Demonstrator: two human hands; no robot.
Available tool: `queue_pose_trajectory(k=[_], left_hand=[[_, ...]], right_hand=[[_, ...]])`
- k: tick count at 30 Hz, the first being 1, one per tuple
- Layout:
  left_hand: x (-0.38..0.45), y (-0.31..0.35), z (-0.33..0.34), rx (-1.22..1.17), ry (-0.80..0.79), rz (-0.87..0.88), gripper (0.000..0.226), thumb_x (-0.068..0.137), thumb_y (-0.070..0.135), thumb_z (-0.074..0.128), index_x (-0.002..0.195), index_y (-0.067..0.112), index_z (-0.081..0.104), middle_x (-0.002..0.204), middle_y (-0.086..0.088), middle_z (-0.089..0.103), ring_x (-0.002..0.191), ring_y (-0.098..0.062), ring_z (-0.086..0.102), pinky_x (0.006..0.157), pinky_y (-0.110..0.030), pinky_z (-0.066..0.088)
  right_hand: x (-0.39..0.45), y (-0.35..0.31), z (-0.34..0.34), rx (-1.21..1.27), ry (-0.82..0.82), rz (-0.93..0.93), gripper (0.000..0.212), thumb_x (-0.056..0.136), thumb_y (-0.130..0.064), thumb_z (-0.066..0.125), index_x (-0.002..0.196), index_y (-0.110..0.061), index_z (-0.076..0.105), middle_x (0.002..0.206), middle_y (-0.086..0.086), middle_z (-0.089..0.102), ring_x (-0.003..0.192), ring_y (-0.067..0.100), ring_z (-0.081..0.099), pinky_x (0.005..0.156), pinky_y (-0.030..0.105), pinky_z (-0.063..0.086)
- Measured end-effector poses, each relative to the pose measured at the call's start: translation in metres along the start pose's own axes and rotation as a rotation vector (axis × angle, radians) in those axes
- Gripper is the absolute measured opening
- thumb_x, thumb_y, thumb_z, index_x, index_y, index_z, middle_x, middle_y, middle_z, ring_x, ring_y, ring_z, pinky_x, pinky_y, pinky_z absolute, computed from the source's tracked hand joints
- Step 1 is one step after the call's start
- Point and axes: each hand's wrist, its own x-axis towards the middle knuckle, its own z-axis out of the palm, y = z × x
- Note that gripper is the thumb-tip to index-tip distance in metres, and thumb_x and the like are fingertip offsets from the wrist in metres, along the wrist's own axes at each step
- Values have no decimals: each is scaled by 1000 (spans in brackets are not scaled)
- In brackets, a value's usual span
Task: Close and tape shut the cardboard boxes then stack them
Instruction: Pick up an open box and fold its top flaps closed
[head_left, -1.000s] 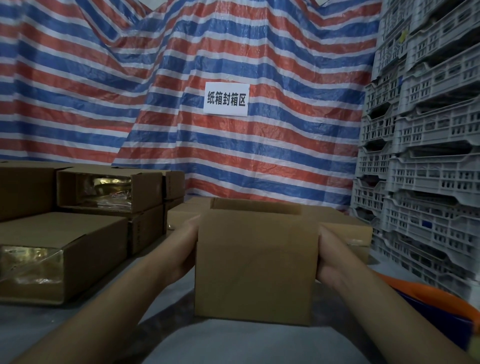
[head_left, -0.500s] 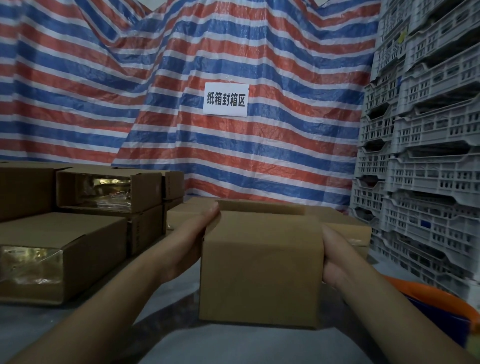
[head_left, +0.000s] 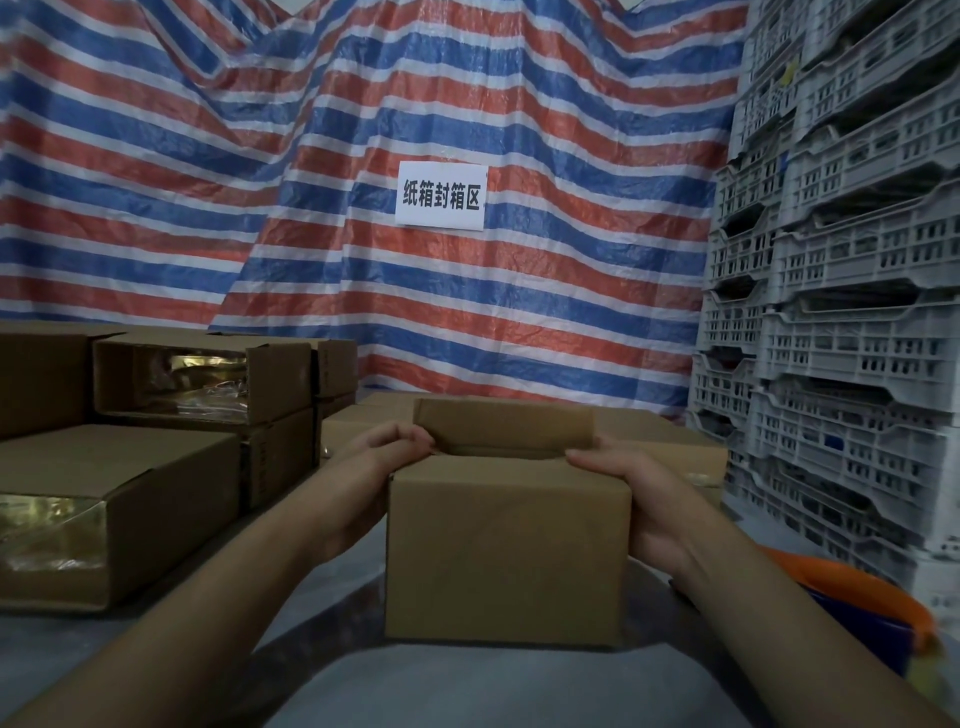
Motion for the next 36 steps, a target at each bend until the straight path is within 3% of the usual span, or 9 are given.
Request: queue_pose_trajectory(k=[4, 9, 12, 15, 18, 23, 31, 34, 36], left_hand=[[0, -2, 4, -10, 96, 95, 13, 93, 7, 59, 102, 15, 55, 95, -3, 63, 71, -12, 63, 59, -24, 50], [0, -1, 4, -61, 74, 197, 50, 90, -3, 60, 126, 30, 48, 117, 4, 64, 109, -13, 63, 90, -30, 50], [0, -1, 2, 27, 55, 211, 38, 90, 2, 60, 121, 24, 60, 116, 0, 69, 110, -18, 64, 96, -34, 49], [-3, -1, -1, 129, 59, 227, 19, 86, 16, 64, 104, 12, 67, 107, -11, 68, 104, -26, 64, 94, -39, 49], [-2, -3, -3, 189, 78, 239, 24, 77, 32, 67, 83, 9, 66, 102, -18, 67, 96, -27, 63, 91, -37, 46], [7, -8, -8, 231, 77, 214, 26, 89, 22, 63, 65, 23, 71, 97, 4, 73, 100, -12, 65, 91, -32, 44], [7, -3, -7, 293, 51, 210, 28, 94, 18, 58, 69, 22, 68, 94, 4, 72, 99, -15, 64, 83, -28, 43], [9, 13, -6, 452, 40, 152, 15, 95, 19, 59, 84, 12, 66, 97, 1, 71, 99, -18, 65, 83, -29, 47], [8, 25, 1, 653, 56, 178, 13, 97, 30, 56, 94, 22, 66, 96, 2, 69, 91, -13, 65, 76, -26, 49]], right_hand=[[1, -2, 0, -21, -5, -11, 64, 71, -21, 75, 134, -24, 60, 115, 16, 74, 99, 31, 72, 78, 42, 58], [-1, -2, 0, 12, -29, -61, 61, 73, -18, 76, 130, -33, 63, 119, 17, 72, 102, 33, 72, 72, 41, 59], [-2, -2, 1, 12, -49, -70, 57, 74, -18, 76, 127, -37, 66, 120, 18, 71, 101, 33, 72, 71, 40, 59], [-2, -2, 1, 19, -19, -59, 57, 74, -17, 76, 125, -40, 67, 123, 17, 67, 102, 34, 72, 71, 39, 59], [-3, -3, 1, 8, -3, -35, 48, 68, -19, 79, 114, -32, 75, 117, 12, 72, 96, 29, 74, 67, 35, 59], [-3, -3, 1, -68, 17, 14, 24, 65, -25, 79, 88, -22, 83, 96, 9, 78, 85, 23, 73, 70, 34, 59], [-8, -8, 4, -134, 54, 23, 10, 76, -20, 75, 84, -21, 81, 95, 8, 76, 80, 21, 71, 62, 29, 56], [-11, -9, 6, -153, 62, 19, 14, 87, -17, 71, 80, -22, 82, 92, 6, 76, 78, 19, 71, 63, 28, 56], [-12, -10, 7, -161, 66, 17, 15, 88, -16, 70, 80, -22, 81, 91, 6, 76, 80, 19, 70, 66, 29, 56]])
